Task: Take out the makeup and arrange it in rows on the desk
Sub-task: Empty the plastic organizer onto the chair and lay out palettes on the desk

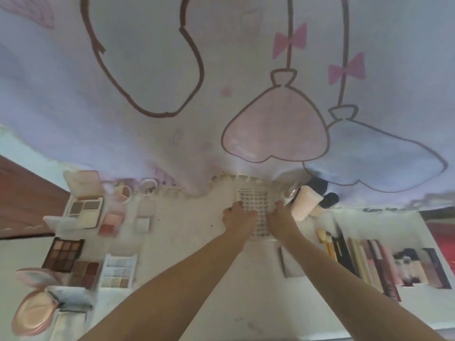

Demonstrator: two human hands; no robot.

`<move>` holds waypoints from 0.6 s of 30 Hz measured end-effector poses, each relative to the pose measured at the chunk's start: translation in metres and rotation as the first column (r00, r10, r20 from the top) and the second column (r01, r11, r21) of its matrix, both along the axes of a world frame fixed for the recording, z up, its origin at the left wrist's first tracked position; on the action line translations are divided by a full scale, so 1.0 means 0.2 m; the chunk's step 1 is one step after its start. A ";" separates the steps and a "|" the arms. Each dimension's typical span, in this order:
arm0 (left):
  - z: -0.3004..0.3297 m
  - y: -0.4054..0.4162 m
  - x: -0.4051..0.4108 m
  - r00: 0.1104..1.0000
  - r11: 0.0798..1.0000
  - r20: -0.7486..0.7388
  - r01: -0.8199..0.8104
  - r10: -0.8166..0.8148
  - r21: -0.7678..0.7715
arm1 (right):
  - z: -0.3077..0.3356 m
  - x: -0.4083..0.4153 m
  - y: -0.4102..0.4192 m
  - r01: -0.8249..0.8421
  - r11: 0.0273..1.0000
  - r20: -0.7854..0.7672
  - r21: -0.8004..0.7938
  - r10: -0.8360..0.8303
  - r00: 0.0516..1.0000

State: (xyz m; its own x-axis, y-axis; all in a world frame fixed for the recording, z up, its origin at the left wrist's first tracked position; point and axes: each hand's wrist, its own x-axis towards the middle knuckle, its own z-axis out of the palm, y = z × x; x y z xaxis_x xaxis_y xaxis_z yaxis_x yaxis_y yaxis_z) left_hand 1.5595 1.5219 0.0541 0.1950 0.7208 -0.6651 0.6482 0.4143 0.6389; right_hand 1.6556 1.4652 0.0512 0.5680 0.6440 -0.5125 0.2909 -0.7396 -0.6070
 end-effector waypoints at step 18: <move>0.24 -0.09 -0.73 0.802 0.965 0.597 0.144 0.016 -0.219 | 0.26 -0.43 -0.02 -0.031 0.954 -0.782 0.297 0.262 0.566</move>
